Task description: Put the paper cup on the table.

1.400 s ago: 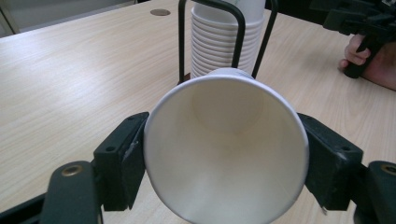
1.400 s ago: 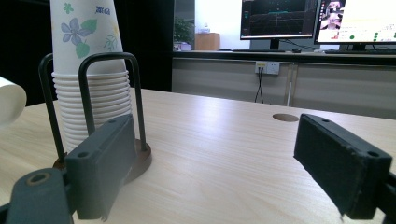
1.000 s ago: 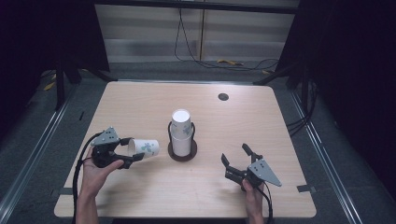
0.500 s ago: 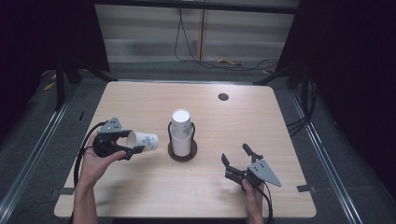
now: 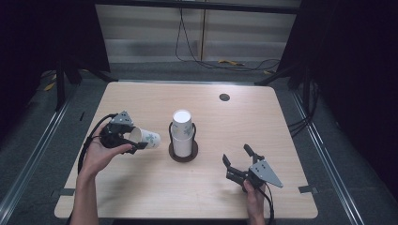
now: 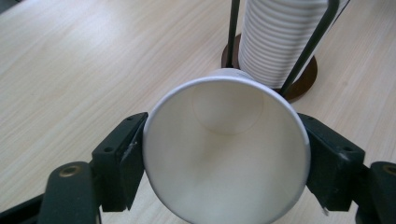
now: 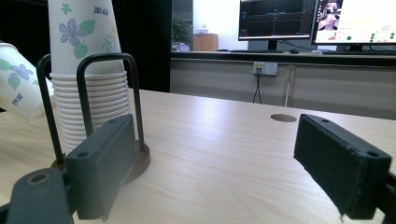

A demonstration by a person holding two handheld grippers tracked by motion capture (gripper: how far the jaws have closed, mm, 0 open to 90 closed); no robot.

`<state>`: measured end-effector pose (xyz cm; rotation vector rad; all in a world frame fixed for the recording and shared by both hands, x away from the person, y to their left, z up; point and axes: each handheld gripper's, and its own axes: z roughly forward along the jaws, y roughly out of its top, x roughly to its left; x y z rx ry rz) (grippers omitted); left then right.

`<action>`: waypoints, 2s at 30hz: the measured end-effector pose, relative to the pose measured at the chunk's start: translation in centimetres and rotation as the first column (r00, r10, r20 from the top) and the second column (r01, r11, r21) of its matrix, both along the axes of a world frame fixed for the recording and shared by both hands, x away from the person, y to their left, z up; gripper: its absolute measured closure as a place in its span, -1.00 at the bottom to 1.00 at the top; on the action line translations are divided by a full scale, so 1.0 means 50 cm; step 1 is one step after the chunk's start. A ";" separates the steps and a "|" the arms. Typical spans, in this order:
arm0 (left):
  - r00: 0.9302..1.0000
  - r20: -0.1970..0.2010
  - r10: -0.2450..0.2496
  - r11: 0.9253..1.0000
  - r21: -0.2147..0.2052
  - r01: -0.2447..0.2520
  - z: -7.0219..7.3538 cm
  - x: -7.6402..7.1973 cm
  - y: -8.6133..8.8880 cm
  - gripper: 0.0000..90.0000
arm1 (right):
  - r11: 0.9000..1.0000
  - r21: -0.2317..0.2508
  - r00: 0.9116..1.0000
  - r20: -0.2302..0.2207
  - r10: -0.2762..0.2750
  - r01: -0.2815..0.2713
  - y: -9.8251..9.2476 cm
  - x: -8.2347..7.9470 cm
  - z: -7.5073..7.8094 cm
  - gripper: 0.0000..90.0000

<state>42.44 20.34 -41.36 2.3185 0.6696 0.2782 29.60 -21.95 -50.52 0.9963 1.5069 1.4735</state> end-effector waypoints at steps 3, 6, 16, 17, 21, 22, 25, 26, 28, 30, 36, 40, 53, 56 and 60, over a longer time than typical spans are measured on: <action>1.000 -0.013 0.005 1.000 0.031 -0.004 -0.002 0.010 -0.007 -0.47 | 1.000 -0.001 1.000 -0.001 0.000 0.000 0.000 0.000 0.000 -0.72; 0.999 -0.031 -0.013 0.998 0.060 0.015 0.000 0.019 -0.011 -0.47 | 1.000 0.001 1.000 -0.003 0.000 0.000 0.000 0.000 0.000 -0.72; 0.998 -0.062 -0.014 0.991 0.131 0.022 0.001 0.037 -0.023 -0.48 | 1.000 0.001 1.000 -0.003 -0.001 0.001 0.000 0.000 0.000 -0.72; 0.998 -0.062 -0.014 0.991 0.131 0.022 0.001 0.037 -0.023 -0.48 | 1.000 0.001 1.000 -0.003 -0.001 0.001 0.000 0.000 0.000 -0.72; 0.997 -0.077 -0.028 0.984 0.175 0.041 0.009 0.044 -0.025 -0.49 | 1.000 0.004 1.000 -0.005 -0.002 0.002 0.001 0.000 0.000 -0.72; 0.996 -0.087 -0.031 0.984 0.175 0.045 0.009 0.045 -0.025 -0.49 | 1.000 0.002 1.000 -0.004 -0.002 0.002 0.000 0.000 0.000 -0.72; 0.995 -0.097 -0.028 0.981 0.187 0.045 0.006 0.050 -0.028 -0.49 | 1.000 0.002 1.000 -0.003 -0.003 0.003 0.000 0.001 0.000 -0.72; 0.995 -0.100 -0.027 0.980 0.192 0.046 0.003 0.050 -0.029 -0.49 | 1.000 0.002 1.000 -0.003 -0.003 0.003 0.000 0.001 0.000 -0.72; 0.993 -0.116 -0.025 0.977 0.209 0.049 -0.006 0.056 -0.029 -0.50 | 1.000 0.000 1.000 -0.003 -0.008 0.008 0.001 0.000 0.000 -0.72; 0.993 -0.113 -0.020 0.973 0.227 0.045 -0.008 0.060 -0.029 -0.50 | 1.000 0.001 1.000 -0.003 -0.009 0.009 0.001 0.000 0.000 -0.72; 0.992 -0.129 -0.012 0.970 0.238 0.043 -0.015 0.064 -0.033 -0.53 | 1.000 -0.001 1.000 -0.004 -0.011 0.011 0.000 0.000 0.000 -0.72; 0.992 -0.125 -0.003 0.969 0.245 0.034 -0.021 0.067 -0.039 -0.53 | 1.000 -0.001 1.000 -0.004 -0.011 0.011 0.000 0.000 0.000 -0.72; 0.991 -0.130 -0.031 0.964 0.258 0.064 -0.032 0.071 -0.059 -0.56 | 1.000 -0.001 1.000 -0.004 -0.011 0.011 0.000 0.000 0.000 -0.72; 0.991 -0.131 -0.032 0.969 0.240 0.063 -0.037 0.070 -0.065 -0.58 | 1.000 0.001 1.000 -0.002 -0.009 0.009 0.001 0.000 0.000 -0.72; 0.992 -0.119 -0.029 0.974 0.219 0.055 -0.041 0.069 -0.064 -0.61 | 1.000 0.001 1.000 -0.003 -0.009 0.009 0.001 0.000 0.000 -0.72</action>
